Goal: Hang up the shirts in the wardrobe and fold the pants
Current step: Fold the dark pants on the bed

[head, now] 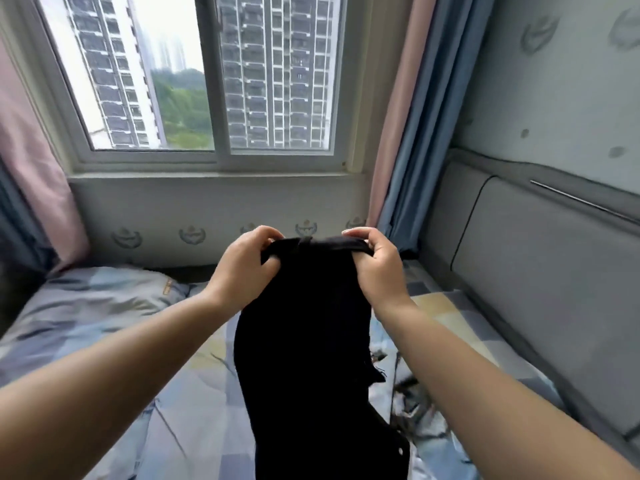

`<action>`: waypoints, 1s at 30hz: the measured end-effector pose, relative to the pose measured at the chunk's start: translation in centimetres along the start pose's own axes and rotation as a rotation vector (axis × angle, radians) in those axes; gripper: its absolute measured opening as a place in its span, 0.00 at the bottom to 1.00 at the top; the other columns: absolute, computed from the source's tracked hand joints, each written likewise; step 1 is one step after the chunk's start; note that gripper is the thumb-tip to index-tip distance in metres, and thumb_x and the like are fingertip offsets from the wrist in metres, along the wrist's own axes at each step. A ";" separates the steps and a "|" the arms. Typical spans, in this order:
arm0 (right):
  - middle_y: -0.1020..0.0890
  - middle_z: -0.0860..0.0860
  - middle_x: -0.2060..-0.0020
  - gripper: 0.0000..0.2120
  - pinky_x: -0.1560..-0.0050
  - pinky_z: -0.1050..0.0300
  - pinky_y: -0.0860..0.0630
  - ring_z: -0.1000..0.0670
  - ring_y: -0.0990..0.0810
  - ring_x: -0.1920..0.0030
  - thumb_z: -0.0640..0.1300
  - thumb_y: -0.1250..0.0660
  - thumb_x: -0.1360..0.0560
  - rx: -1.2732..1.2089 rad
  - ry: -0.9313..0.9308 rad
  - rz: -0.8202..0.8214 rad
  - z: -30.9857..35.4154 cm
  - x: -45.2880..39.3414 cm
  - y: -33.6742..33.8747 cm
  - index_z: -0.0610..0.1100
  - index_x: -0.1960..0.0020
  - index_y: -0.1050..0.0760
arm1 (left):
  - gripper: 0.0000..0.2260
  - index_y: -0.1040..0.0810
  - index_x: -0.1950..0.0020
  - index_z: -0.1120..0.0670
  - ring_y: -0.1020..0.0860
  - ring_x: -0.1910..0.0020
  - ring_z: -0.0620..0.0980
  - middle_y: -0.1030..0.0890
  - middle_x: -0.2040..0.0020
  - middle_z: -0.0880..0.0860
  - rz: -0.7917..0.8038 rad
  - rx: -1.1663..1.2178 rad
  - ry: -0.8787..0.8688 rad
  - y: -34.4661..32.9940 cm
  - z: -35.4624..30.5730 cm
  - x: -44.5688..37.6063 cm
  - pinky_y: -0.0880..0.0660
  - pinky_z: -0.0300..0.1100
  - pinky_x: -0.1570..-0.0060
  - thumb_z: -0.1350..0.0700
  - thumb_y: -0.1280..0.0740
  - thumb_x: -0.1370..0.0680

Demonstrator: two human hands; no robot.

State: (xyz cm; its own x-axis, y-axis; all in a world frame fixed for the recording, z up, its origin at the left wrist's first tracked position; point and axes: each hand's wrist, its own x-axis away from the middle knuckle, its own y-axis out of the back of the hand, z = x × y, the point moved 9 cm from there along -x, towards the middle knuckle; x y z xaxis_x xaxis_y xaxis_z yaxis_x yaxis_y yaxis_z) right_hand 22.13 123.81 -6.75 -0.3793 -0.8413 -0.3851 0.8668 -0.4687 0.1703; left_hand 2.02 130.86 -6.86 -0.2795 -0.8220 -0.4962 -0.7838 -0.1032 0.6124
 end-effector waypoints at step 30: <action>0.22 0.47 0.58 0.09 0.64 0.57 0.37 0.47 0.25 0.57 0.50 0.33 0.28 0.827 0.215 0.466 12.0 1.4 -7.6 0.47 0.61 0.29 | 0.07 0.20 0.51 0.60 0.21 0.52 0.57 0.17 0.55 0.58 -0.534 -0.056 0.200 20.3 -1.9 8.9 0.28 0.45 0.50 0.58 0.34 0.21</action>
State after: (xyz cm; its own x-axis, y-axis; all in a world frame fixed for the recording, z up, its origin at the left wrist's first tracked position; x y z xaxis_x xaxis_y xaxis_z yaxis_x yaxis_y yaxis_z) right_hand 11.10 122.99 2.31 0.0827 -0.9617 -0.2614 0.3829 -0.2115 0.8992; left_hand -15.36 120.38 2.32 0.2612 -0.7371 -0.6232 -0.7552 -0.5582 0.3436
